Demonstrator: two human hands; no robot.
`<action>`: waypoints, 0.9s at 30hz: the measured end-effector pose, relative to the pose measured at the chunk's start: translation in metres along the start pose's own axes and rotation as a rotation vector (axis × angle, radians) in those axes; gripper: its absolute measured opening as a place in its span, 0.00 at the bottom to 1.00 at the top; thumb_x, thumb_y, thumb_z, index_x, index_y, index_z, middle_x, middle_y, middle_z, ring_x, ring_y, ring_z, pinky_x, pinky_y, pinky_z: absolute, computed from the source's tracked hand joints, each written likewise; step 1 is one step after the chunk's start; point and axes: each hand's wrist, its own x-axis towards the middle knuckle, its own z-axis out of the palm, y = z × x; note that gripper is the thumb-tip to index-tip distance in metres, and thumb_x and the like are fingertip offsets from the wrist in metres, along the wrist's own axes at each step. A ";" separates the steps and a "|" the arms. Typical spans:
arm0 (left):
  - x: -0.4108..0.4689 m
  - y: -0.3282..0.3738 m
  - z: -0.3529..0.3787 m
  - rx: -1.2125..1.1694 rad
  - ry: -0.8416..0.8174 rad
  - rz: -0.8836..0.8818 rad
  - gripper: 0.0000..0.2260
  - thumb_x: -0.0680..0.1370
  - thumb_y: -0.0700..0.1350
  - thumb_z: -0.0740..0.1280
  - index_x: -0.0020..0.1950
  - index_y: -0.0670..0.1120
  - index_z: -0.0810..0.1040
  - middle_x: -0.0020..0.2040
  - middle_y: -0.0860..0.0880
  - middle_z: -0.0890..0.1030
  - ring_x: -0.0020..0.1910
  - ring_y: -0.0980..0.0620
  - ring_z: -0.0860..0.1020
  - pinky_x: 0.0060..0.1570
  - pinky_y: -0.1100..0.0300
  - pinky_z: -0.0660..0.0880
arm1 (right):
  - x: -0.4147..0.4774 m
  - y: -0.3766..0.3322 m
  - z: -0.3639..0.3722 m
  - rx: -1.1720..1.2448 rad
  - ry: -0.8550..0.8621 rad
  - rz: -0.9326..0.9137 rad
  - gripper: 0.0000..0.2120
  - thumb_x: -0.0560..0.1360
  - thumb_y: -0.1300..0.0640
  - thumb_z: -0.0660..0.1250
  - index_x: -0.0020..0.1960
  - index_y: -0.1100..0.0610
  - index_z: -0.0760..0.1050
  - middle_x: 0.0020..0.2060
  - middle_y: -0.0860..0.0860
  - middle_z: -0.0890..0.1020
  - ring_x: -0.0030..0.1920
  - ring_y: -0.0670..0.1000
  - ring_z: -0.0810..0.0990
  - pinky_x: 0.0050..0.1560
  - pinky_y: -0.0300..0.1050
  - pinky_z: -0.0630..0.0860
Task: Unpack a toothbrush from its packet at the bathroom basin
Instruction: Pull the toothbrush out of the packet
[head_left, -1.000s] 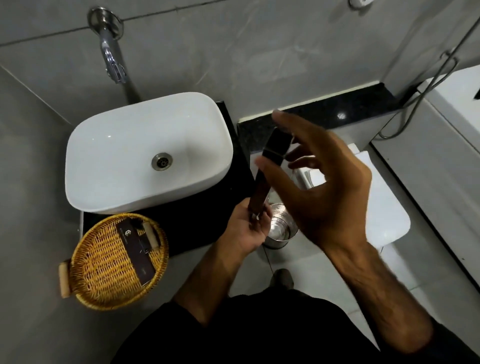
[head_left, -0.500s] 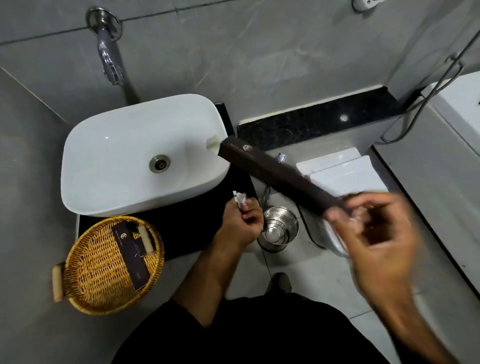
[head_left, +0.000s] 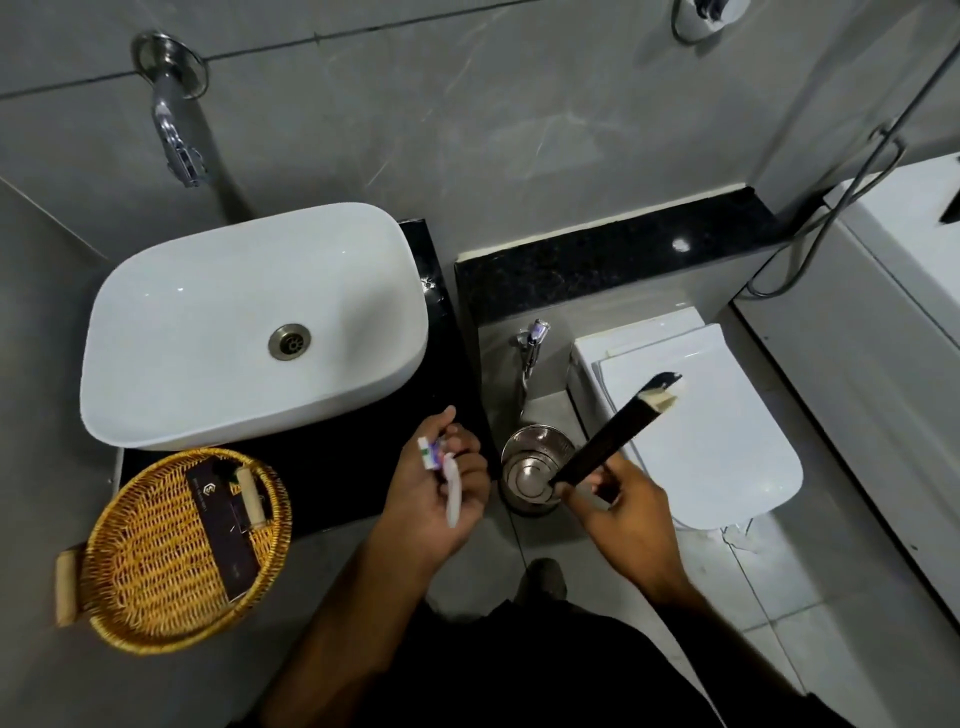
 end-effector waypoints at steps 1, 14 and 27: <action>-0.004 0.002 -0.005 -0.009 0.012 0.012 0.15 0.80 0.49 0.61 0.33 0.49 0.64 0.24 0.53 0.67 0.16 0.59 0.63 0.15 0.69 0.56 | 0.010 0.006 -0.001 -0.014 0.022 0.020 0.11 0.69 0.46 0.79 0.45 0.36 0.77 0.36 0.40 0.82 0.40 0.36 0.82 0.37 0.24 0.73; -0.028 -0.004 -0.041 -0.044 0.159 0.174 0.20 0.81 0.51 0.60 0.29 0.48 0.67 0.22 0.52 0.67 0.15 0.59 0.62 0.18 0.70 0.54 | 0.071 0.014 0.040 -0.103 -0.118 0.304 0.34 0.70 0.53 0.81 0.72 0.55 0.72 0.68 0.58 0.78 0.66 0.59 0.79 0.63 0.51 0.76; -0.040 0.011 -0.077 0.408 0.404 0.591 0.27 0.68 0.66 0.69 0.43 0.40 0.79 0.34 0.37 0.79 0.40 0.42 0.81 0.47 0.54 0.79 | -0.046 -0.145 0.039 0.462 -1.163 0.462 0.14 0.84 0.51 0.65 0.65 0.57 0.78 0.40 0.50 0.88 0.31 0.45 0.85 0.33 0.36 0.82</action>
